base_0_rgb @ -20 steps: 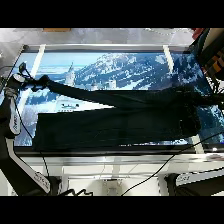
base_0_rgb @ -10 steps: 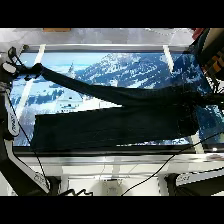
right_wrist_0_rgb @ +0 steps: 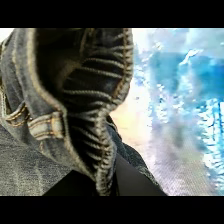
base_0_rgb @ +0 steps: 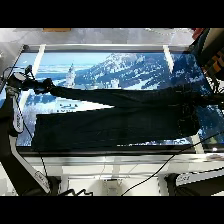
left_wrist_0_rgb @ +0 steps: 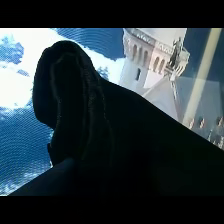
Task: Fold the clothes and pants, and hang the long-sleeved shirts on hangers.
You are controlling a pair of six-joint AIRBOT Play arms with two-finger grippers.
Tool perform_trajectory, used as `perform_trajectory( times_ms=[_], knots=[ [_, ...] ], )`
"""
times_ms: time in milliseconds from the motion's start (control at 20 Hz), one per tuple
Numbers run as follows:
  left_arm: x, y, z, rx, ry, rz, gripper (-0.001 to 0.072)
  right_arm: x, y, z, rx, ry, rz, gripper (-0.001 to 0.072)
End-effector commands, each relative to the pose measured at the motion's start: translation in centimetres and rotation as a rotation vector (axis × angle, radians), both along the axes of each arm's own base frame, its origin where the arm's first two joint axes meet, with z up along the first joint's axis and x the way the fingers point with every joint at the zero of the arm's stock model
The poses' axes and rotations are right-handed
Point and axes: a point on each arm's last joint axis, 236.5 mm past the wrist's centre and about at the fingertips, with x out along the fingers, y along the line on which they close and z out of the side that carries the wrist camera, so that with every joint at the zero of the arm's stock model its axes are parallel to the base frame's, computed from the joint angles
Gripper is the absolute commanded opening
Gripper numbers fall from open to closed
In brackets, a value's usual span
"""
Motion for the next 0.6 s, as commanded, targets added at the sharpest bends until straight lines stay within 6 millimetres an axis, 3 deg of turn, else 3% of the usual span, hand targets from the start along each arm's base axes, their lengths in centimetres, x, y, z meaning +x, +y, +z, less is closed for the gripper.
perform_trajectory(
  times_ms=[0, 150, 300, 400, 550],
  knots=[
    [-0.6, 0.0, -0.8, -0.024, 0.028, -0.001, 0.0396, 0.0, 0.0, 0.1, 0.000, -0.001, 0.001, 0.0044],
    [-0.3, 0.7, -0.3, -0.057, 0.010, 0.028, 0.0395, 0.0, 0.0, 0.1, 0.001, -0.001, 0.001, 0.0044],
    [0.9, 0.9, 2.0, -0.187, -0.061, 0.092, 0.0396, 0.0, 0.0, 0.0, -0.001, 0.000, 0.001, 0.0044],
    [1.5, 1.4, 3.4, -0.260, -0.101, 0.131, 0.0506, -0.1, -0.1, -0.1, -0.008, 0.004, 0.003, 0.0044],
    [1.8, 1.6, 4.6, -0.333, -0.128, 0.157, 0.0514, -0.1, -0.1, -0.1, -0.008, 0.005, 0.004, 0.0044]
  ],
)
